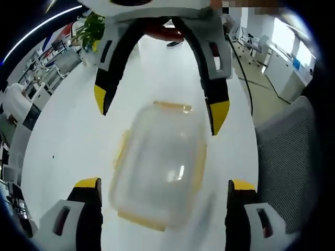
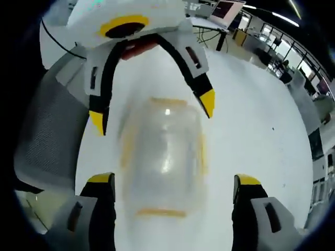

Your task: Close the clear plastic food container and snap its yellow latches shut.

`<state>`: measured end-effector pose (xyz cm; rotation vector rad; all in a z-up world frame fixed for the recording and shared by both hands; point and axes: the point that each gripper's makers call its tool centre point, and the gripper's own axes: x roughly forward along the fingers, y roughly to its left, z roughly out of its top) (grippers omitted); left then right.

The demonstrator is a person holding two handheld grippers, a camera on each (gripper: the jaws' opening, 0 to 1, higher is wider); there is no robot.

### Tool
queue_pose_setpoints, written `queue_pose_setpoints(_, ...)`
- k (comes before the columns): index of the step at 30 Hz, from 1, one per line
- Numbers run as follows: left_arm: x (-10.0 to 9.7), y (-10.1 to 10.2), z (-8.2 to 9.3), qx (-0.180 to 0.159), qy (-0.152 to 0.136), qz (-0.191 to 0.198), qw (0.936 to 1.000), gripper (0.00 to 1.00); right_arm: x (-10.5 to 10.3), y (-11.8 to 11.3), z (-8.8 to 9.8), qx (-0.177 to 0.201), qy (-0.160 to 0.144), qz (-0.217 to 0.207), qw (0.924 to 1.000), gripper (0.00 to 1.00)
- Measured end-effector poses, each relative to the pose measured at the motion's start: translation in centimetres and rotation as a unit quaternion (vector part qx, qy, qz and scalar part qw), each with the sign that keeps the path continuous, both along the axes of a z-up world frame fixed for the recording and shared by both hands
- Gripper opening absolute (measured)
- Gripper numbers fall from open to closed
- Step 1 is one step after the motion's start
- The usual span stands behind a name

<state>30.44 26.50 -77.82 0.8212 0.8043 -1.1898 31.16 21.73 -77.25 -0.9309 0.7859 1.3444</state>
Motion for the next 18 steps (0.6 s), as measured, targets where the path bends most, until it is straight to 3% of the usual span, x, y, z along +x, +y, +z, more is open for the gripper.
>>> queue_pose_setpoints(10,1.2,0.6,-1.0,0.037,0.005,-0.04,0.9985,0.92,-1.0,-0.9,-1.9,-0.032,0.006,-0.009,0.9994,0.89)
queue_pose_setpoints(12,1.1,1.2,-1.6,0.055,0.018,-0.043,0.9974,0.89,-0.9,-1.1,-2.3,-0.041,0.003,-0.01,0.9991,0.87)
queue_pose_setpoints(18,0.9,1.2,-2.2,0.061,0.027,-0.048,0.9966,0.83,-0.7,-1.5,-2.8,-0.051,0.001,-0.012,0.9986,0.85)
